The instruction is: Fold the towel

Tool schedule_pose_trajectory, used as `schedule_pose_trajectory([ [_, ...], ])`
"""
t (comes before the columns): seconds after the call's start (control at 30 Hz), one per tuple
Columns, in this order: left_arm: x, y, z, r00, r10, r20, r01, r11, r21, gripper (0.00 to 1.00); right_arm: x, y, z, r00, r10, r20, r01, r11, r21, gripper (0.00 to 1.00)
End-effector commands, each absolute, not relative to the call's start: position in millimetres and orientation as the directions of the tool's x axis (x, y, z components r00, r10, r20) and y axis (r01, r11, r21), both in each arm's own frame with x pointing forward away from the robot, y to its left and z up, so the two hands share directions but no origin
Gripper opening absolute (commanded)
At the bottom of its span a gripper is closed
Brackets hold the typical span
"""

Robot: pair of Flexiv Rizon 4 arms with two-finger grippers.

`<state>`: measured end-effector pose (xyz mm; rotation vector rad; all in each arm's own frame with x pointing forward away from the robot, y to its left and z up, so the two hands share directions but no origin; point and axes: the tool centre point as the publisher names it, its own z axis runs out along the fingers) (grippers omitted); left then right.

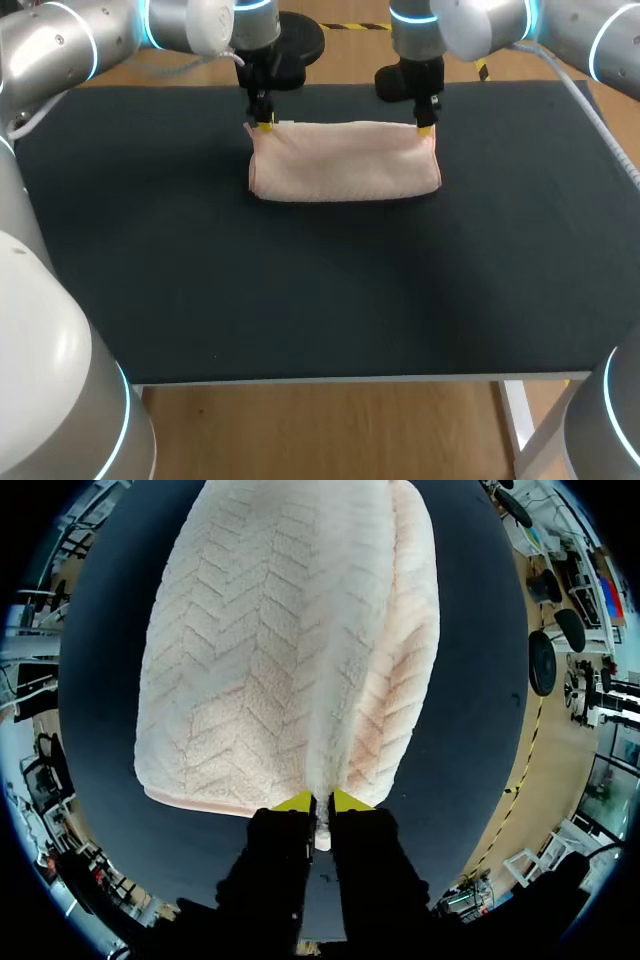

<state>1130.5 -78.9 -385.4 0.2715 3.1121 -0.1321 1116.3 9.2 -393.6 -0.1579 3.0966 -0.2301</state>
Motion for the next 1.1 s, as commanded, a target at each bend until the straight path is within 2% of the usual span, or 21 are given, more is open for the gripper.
schedule_pose_trajectory([
  [0.03,1131,-74,-388,-0.985,0.169,-0.029,0.171,0.98,-0.098,1.0,1118,6,-391,-0.995,-0.093,-0.03,-0.087,0.985,-0.147,1.0],
  [0.53,1128,-73,-383,-0.986,0.166,-0.034,0.168,0.981,-0.097,1.0,1129,-4,-335,-0.985,-0.033,-0.17,-0.021,0.997,-0.073,1.0],
  [0.67,1118,-59,-358,-0.99,0.119,-0.079,0.135,0.96,-0.245,1.0,1124,-6,-325,-0.982,-0.029,-0.186,-0.019,0.998,-0.056,1.0],
  [0.87,1099,-36,-316,-0.988,0.073,-0.137,0.119,0.924,-0.364,1.0,1113,-6,-316,-0.98,-0.032,-0.196,-0.023,0.999,-0.045,1.0],
  [1.1,1074,-19,-298,-0.978,0.048,-0.204,0.146,0.853,-0.502,1.0,1103,0,-309,-0.977,-0.049,-0.209,-0.043,0.999,-0.03,1.0],
])
